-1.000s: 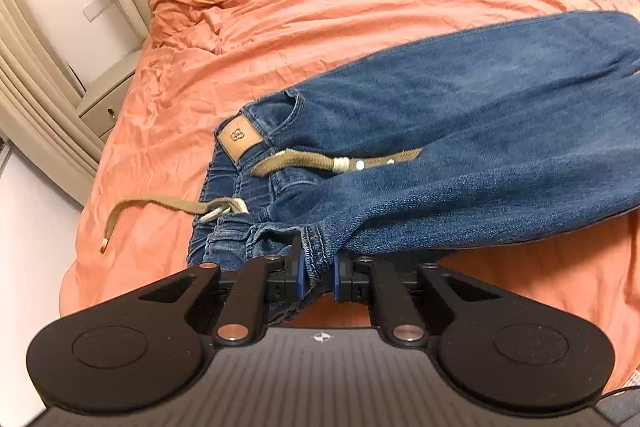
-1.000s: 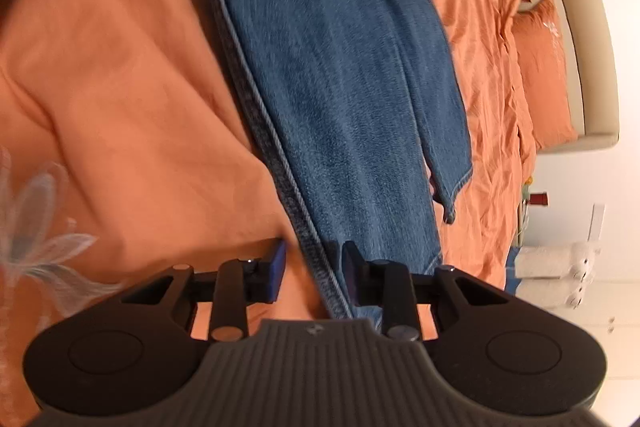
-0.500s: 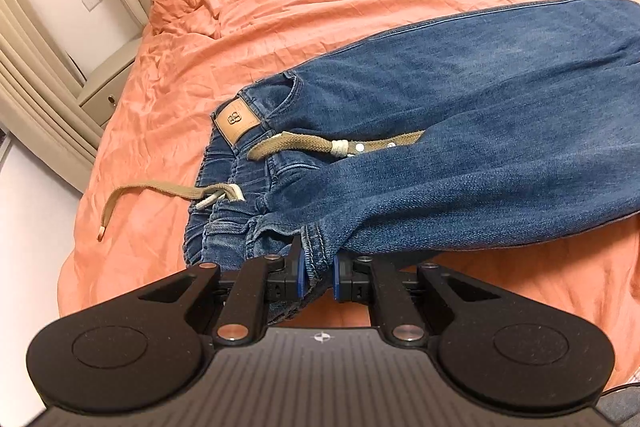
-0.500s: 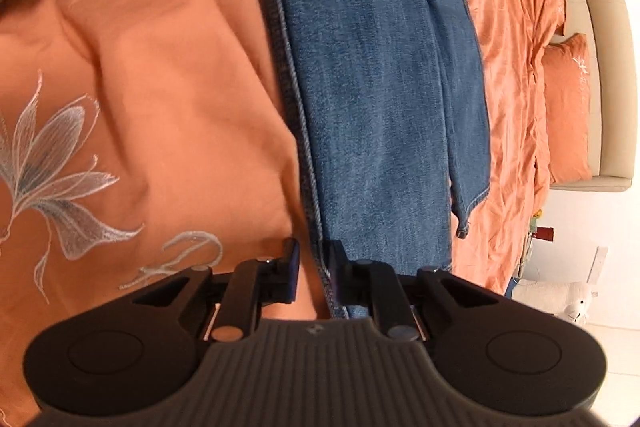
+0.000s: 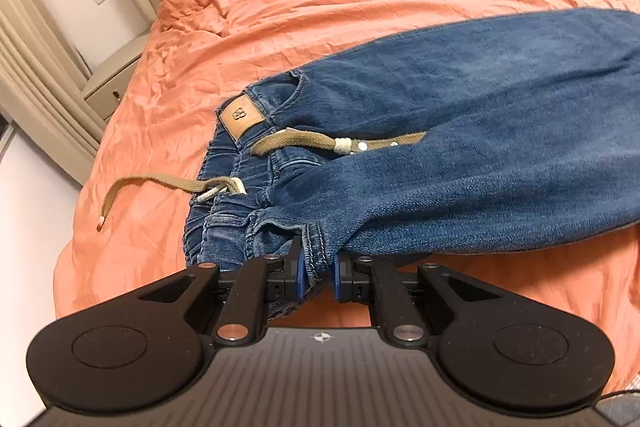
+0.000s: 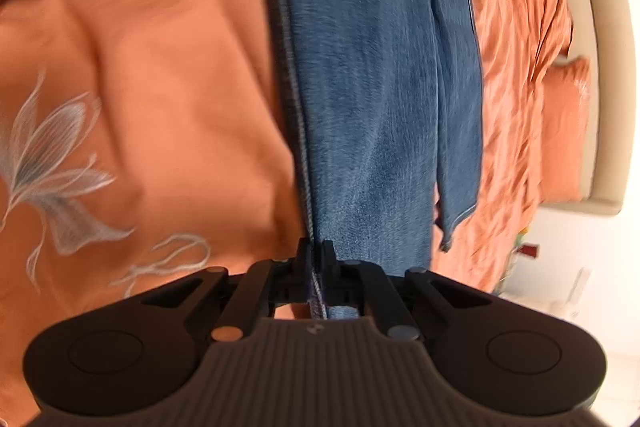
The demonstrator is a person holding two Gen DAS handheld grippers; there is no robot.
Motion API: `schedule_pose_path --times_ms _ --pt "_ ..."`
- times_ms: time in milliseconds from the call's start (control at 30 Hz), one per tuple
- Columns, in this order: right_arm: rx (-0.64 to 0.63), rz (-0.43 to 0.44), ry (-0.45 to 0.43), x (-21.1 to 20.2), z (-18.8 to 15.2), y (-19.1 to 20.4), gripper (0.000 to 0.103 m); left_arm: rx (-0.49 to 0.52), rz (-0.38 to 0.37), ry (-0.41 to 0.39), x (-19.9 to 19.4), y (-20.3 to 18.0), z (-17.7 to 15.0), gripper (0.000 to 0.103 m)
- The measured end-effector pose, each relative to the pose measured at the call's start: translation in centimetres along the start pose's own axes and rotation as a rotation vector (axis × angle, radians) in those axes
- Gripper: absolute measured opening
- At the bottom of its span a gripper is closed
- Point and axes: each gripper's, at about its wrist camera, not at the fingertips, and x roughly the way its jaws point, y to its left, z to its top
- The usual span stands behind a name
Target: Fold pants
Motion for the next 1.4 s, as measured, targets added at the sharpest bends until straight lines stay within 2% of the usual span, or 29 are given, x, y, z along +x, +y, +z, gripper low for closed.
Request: schedule_pose_path --times_ms 67,200,333,500,633,867,1000,1100,1267,1400 --pt "-0.017 -0.058 0.009 -0.4 0.0 0.7 0.000 -0.014 0.007 -0.022 -0.4 0.1 -0.1 0.014" --pt "0.232 -0.164 -0.003 -2.1 -0.6 -2.7 0.000 -0.047 0.034 -0.089 -1.8 0.7 0.2 0.014" --pt "0.328 -0.270 -0.005 -3.8 -0.9 -6.4 0.000 -0.093 0.052 -0.150 -3.3 1.7 1.4 0.013" --pt "0.399 -0.329 -0.004 -5.0 -1.2 -11.9 0.000 -0.094 0.070 -0.188 -4.1 2.6 4.3 0.013" --pt "0.403 -0.339 0.010 -3.8 -1.0 -15.6 0.000 -0.099 0.089 -0.204 -3.1 3.1 7.4 0.013" --pt "0.410 -0.338 0.049 2.8 1.4 -21.8 0.000 -0.081 0.129 -0.188 2.0 3.5 13.3 0.013" --pt "0.413 -0.316 0.074 8.3 3.6 -24.9 0.000 -0.067 0.142 -0.146 6.8 3.6 16.5 0.013" --pt "0.412 -0.271 0.095 13.0 5.6 -26.7 0.000 -0.043 0.141 -0.083 11.4 3.3 18.3 0.014" --pt "0.355 -0.175 0.140 20.7 8.6 -26.9 0.000 0.010 0.124 0.028 18.8 2.2 18.6 0.014" --pt "0.323 -0.127 0.159 24.5 10.2 -26.2 0.000 0.020 0.112 0.079 22.3 1.7 18.0 0.014"
